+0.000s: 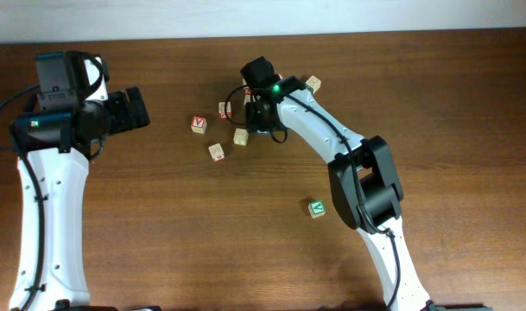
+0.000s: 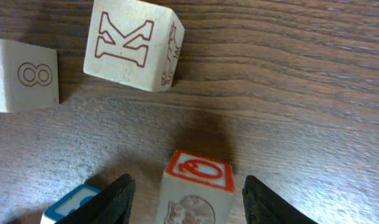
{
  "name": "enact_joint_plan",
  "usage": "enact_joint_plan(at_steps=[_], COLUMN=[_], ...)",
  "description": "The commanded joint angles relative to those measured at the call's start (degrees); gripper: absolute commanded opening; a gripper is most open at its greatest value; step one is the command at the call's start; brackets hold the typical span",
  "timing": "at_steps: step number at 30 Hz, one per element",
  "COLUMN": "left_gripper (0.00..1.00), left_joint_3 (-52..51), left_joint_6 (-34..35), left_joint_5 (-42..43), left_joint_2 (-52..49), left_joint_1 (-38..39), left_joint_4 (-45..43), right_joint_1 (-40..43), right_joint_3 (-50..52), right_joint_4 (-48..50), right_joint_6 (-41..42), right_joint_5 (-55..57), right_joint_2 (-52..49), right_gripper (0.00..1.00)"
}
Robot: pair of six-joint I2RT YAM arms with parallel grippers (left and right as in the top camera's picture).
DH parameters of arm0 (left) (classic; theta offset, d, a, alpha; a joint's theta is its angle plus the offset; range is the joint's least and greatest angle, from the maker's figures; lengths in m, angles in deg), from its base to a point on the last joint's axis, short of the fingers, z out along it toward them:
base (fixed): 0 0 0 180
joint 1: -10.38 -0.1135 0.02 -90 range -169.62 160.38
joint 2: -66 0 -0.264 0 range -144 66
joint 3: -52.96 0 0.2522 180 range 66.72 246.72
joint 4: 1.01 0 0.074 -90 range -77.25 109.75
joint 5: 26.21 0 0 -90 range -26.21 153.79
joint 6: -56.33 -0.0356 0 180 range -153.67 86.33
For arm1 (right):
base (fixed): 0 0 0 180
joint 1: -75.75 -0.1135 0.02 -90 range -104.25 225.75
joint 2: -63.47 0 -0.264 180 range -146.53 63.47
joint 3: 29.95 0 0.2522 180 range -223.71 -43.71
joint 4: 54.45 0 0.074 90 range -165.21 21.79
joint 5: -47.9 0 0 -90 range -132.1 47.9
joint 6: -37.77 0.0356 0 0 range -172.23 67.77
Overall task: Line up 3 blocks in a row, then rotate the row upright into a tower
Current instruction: 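Move the right gripper to the red-bordered Q block and grasp it, then place the red Q block left of the green V block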
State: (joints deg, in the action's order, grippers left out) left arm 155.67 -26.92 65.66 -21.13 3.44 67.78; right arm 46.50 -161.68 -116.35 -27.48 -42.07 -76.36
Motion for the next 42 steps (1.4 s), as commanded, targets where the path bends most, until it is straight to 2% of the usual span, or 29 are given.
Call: enact_joint_plan(at_steps=[1, 5, 9, 16, 18, 21, 25, 29, 33, 36, 38, 42], left_gripper=[0.99, 0.99, 0.99, 0.99, 0.99, 0.99, 0.99, 0.99, 0.99, 0.99, 0.99, 0.99], left_joint_3=[0.98, 0.98, 0.98, 0.98, 0.98, 0.98, 0.98, 0.98, 0.98, 0.98, 0.98, 0.98], left_joint_6=[0.52, 0.52, 0.52, 0.52, 0.52, 0.52, 0.52, 0.52, 0.52, 0.52, 0.52, 0.52], left_joint_5=[-0.20, -0.20, -0.20, -0.20, -0.22, -0.20, -0.20, -0.20, -0.22, -0.20, -0.20, -0.22], left_joint_2=[-0.09, -0.09, -0.09, -0.09, -0.09, -0.09, -0.09, -0.09, -0.09, -0.09, -0.09, -0.09], left_joint_1=[-0.20, -0.20, -0.20, -0.20, -0.20, -0.20, -0.20, -0.20, -0.20, -0.20, -0.20, -0.22], left_joint_4=[-0.04, -0.04, -0.04, -0.04, -0.04, -0.07, -0.04, -0.04, -0.07, -0.04, -0.07, -0.04], right_joint_1=[-0.35, -0.31, -0.26, -0.26, -0.26, -0.31, -0.31, -0.81, -4.04, -6.64, -8.20, -8.24], right_joint_3=[-1.29, -1.33, -5.44, -22.03, -23.71, -23.71, -23.71, -22.77, -15.37, -3.28, 11.85, 32.48], right_joint_4=[1.51, 1.01, -7.80, -30.69, -36.98, -43.60, -49.22, -49.20, -49.20, -47.04, -36.87, -21.03], right_joint_6=[-0.33, -2.08, -3.21, -6.56, -6.51, -6.29, -6.32, -6.32, -6.12, -1.27, -0.04, 1.25], right_joint_5=[2.23, 2.14, 2.01, -1.51, -6.82, -8.46, -8.41, -8.48, -8.20, -2.08, -1.55, -4.57], right_joint_2=[-0.48, -0.35, 1.31, 10.80, 15.30, 19.08, 23.28, 28.46, 31.76, 31.74, 31.74, 31.74], right_gripper=[0.43, 0.33, 0.24, 0.23, 0.23, 0.23, 0.23, 0.22, 0.22, 0.22, 0.22, 0.22])
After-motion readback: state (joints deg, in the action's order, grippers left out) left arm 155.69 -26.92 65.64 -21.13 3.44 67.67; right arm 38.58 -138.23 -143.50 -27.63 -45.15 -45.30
